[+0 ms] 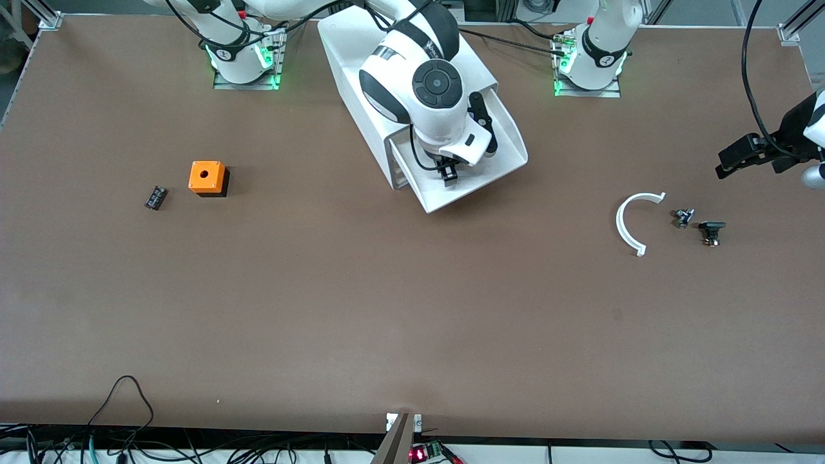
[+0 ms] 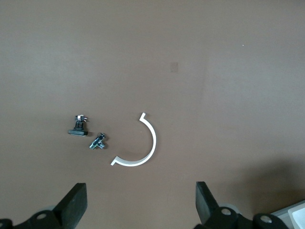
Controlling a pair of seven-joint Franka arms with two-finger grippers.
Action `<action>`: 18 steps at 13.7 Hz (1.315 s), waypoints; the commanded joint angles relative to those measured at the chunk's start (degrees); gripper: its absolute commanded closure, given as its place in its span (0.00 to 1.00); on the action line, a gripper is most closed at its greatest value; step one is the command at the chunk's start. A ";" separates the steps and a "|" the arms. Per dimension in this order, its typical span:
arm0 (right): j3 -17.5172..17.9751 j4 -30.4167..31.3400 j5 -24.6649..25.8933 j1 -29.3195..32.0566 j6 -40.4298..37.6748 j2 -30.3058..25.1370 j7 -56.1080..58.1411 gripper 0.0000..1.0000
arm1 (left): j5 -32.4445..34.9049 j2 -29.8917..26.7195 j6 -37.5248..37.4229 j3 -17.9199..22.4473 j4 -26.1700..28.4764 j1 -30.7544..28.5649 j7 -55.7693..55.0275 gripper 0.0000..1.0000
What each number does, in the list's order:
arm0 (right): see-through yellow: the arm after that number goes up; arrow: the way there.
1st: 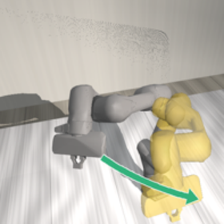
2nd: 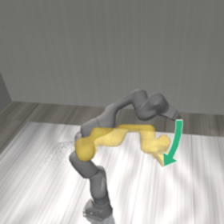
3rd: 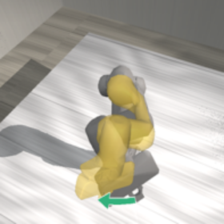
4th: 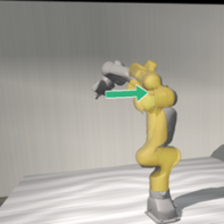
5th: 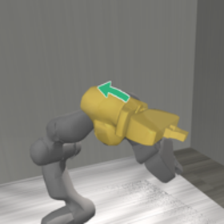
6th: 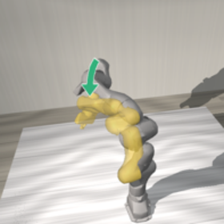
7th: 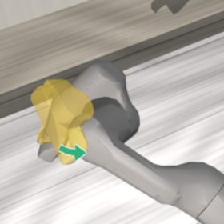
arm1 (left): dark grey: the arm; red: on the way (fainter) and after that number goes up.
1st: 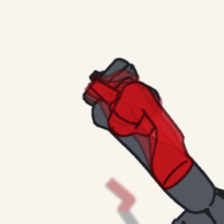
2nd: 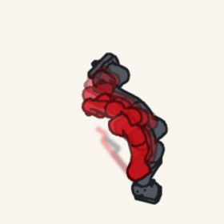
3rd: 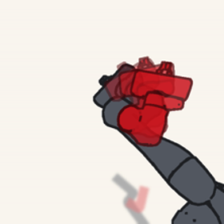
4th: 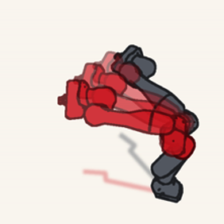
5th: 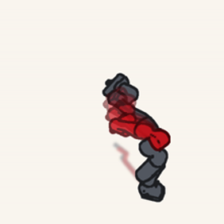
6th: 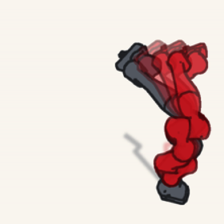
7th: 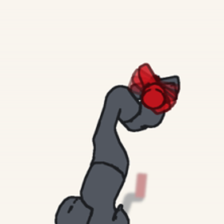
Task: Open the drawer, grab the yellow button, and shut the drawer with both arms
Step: 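Close the right gripper around the orange-capped push button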
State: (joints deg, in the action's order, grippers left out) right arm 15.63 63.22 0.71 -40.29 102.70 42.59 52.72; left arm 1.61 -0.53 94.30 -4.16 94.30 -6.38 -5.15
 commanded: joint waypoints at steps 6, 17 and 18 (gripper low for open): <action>-0.25 -2.49 1.22 -1.28 -0.84 1.26 0.89 0.67 | 1.82 -0.44 -0.96 -0.14 -0.25 0.41 -1.36 0.00; -0.16 -2.31 3.33 -0.93 -0.40 -6.02 -9.63 0.80 | 1.82 -0.26 -0.79 -0.06 -0.43 0.50 -1.36 0.00; -0.08 -2.40 3.07 0.47 0.12 -6.55 -12.35 0.80 | 1.82 0.00 -0.44 -0.14 -0.43 0.50 -1.36 0.00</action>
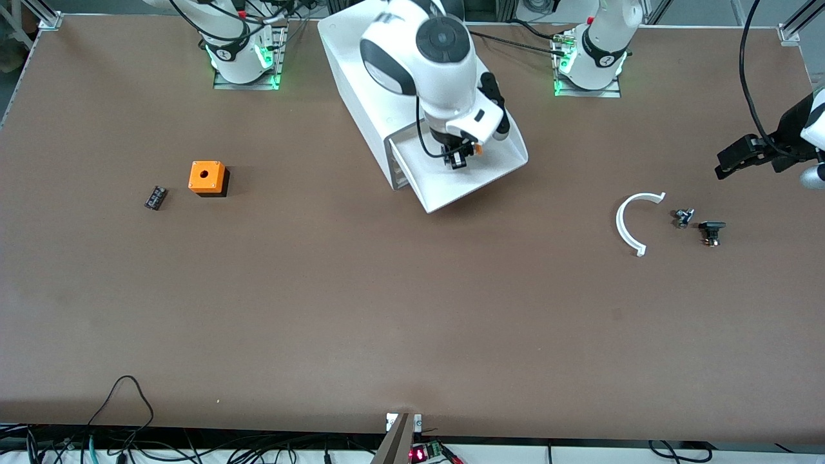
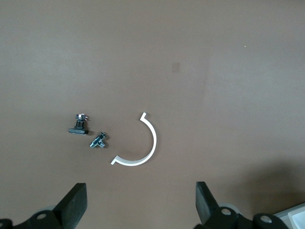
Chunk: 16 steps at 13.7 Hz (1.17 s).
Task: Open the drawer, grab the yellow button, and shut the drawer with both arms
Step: 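Lift the push button out of the drawer with the right gripper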
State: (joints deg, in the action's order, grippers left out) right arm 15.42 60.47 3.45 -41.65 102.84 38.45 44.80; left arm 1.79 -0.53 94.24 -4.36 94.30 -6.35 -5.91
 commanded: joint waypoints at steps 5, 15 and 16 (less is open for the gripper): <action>-0.91 1.23 0.51 6.57 -0.88 -7.59 -23.40 0.80 | 0.76 2.19 2.87 -1.34 0.80 2.13 -6.12 0.00; -15.67 12.91 0.68 15.01 -7.74 -12.96 -51.44 0.77 | -0.04 8.43 27.45 -15.40 15.02 4.77 -39.67 0.00; -16.90 14.57 0.77 15.54 -7.65 -12.88 -55.40 0.76 | -0.04 9.13 31.49 -16.37 17.13 5.64 -43.80 0.00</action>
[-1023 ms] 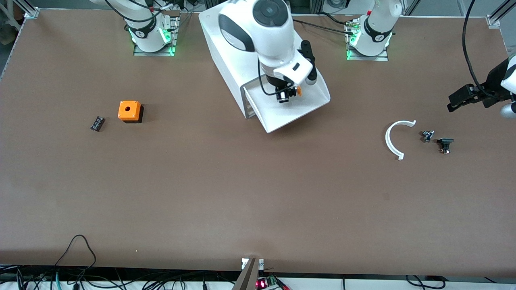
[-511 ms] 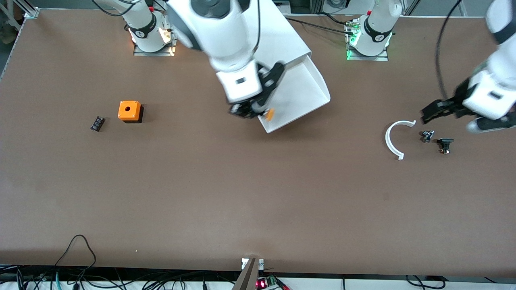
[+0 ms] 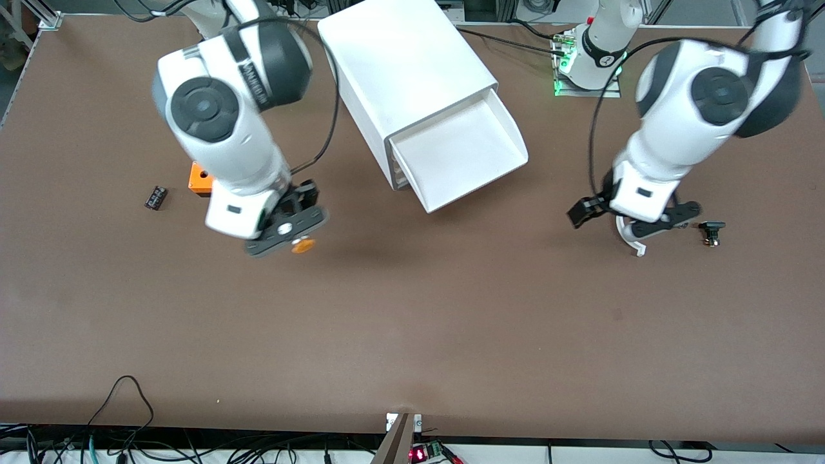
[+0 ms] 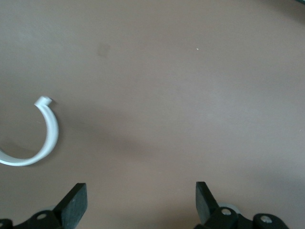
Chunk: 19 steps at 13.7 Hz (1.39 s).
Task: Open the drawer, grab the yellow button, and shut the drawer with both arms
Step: 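Lift the push button out of the drawer with the right gripper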
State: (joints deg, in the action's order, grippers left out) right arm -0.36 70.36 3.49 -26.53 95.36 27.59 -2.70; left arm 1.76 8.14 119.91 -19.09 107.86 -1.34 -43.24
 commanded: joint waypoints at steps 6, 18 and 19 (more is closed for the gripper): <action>-2.45 19.07 0.55 12.10 5.95 -6.04 -4.98 0.76 | 0.18 3.98 17.46 -2.71 9.12 5.82 -20.21 0.00; -2.45 53.02 0.82 27.05 44.35 -12.38 22.73 0.73 | 0.09 3.54 16.85 -19.57 15.54 6.88 -32.08 0.00; -2.45 54.95 0.73 27.41 47.43 -12.56 23.44 0.69 | 0.09 3.54 16.85 -20.80 15.71 6.88 -31.99 0.00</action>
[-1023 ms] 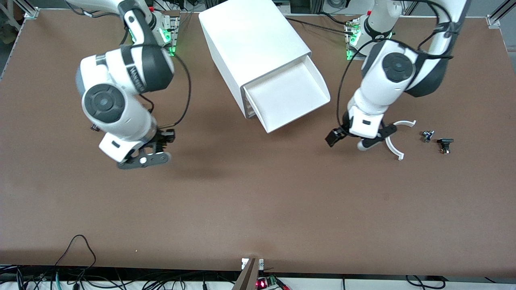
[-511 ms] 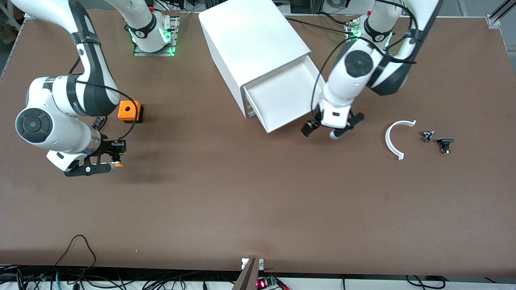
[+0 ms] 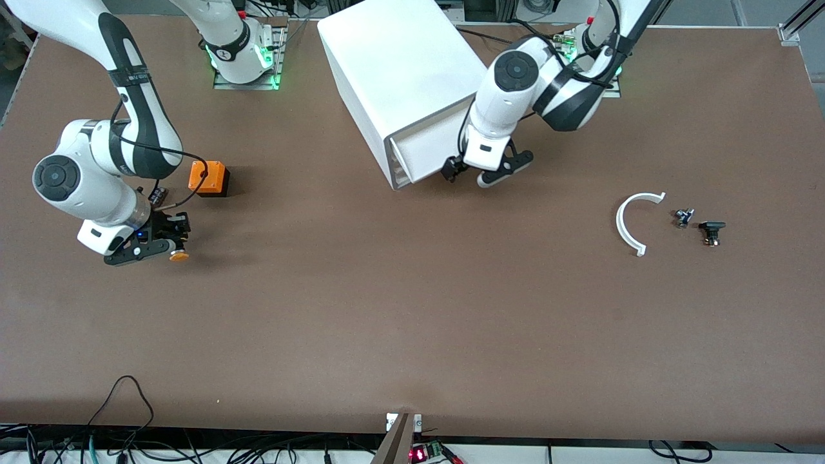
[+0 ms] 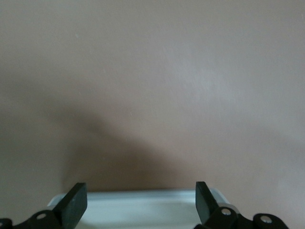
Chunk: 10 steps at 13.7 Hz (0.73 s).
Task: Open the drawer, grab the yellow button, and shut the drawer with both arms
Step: 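Set the button by the orange box while the left gripper shuts the drawer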
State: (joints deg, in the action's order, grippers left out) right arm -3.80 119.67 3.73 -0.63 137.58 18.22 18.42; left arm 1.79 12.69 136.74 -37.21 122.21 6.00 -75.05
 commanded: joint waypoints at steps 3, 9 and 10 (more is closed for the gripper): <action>0.99 8.91 0.49 2.48 10.78 -3.02 2.49 0.61 | 0.06 -1.09 0.02 -5.41 2.86 -0.46 -0.18 0.00; 1.51 4.54 -1.09 2.39 2.73 -5.04 -0.83 0.00 | -0.03 -1.61 -0.07 -6.73 3.30 -0.55 -0.27 0.00; 2.12 1.13 -3.36 2.39 -2.61 -5.30 -2.93 0.00 | -0.03 -1.96 -0.16 -6.73 3.22 -0.55 -0.27 0.00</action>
State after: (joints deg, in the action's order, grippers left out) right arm -3.48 125.03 2.87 0.78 142.90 14.86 18.40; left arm 1.79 12.56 136.72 -42.71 124.31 5.95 -75.07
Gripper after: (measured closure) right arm 0.040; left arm 0.000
